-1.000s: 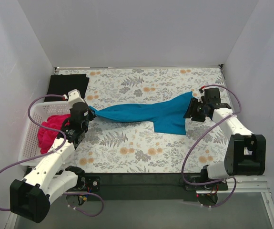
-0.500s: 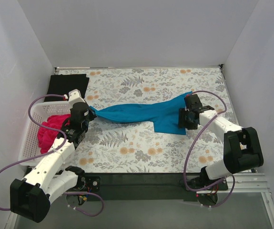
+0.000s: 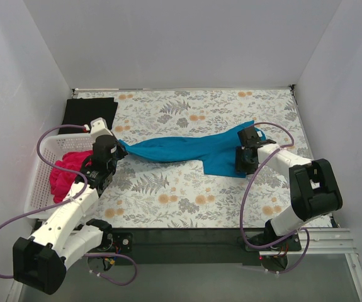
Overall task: Fold and stack the t-shirts
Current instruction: Flatten the tshirt out
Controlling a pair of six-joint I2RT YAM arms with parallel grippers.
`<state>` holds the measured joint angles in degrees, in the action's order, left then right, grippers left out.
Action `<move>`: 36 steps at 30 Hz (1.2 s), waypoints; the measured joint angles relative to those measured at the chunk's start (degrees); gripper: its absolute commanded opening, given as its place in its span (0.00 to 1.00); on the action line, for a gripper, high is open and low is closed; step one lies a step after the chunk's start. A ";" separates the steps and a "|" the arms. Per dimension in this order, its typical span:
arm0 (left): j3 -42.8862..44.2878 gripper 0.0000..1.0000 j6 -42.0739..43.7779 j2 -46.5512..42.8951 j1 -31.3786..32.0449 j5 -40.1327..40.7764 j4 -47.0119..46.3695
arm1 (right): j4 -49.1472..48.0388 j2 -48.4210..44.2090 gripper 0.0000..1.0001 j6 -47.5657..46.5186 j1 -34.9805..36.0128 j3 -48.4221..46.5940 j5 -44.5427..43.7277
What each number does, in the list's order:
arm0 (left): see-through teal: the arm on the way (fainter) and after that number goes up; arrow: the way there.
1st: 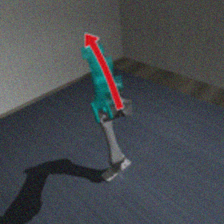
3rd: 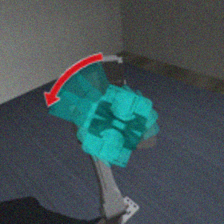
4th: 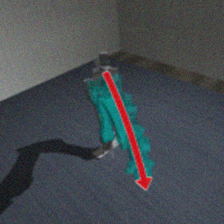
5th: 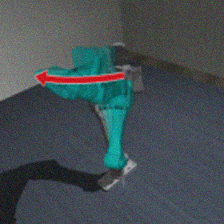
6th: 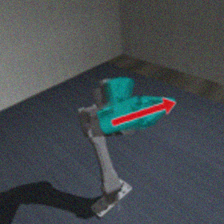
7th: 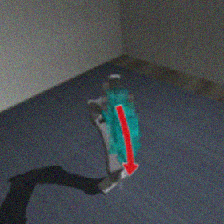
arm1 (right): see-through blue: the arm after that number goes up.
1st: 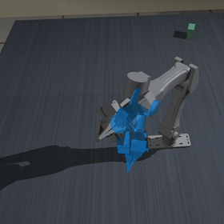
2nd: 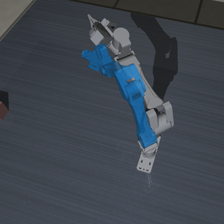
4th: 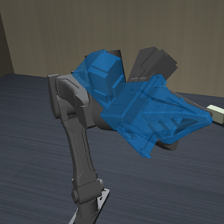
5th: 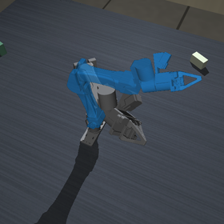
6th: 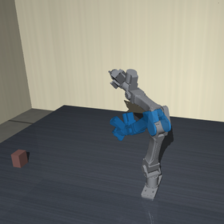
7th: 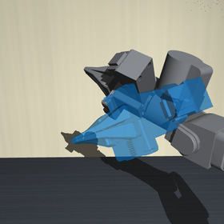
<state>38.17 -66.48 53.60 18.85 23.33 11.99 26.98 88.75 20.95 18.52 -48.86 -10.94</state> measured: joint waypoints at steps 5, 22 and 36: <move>0.00 0.00 0.00 -0.13 0.00 -0.02 0.00 | -0.59 0.57 0.33 -0.17 -0.02 -0.04 1.49; 4.15 0.00 -2.08 3.91 0.00 -0.04 1.60 | 4.13 -1.73 0.01 -2.12 -0.31 -4.66 -0.83; 47.15 0.00 0.28 19.12 0.02 -0.42 4.68 | 3.96 -20.31 0.01 -14.21 -6.49 -48.13 -17.64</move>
<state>85.32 -66.19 72.73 18.87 22.92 16.67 30.94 68.45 6.74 12.03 -96.99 -28.58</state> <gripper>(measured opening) 0.014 0.028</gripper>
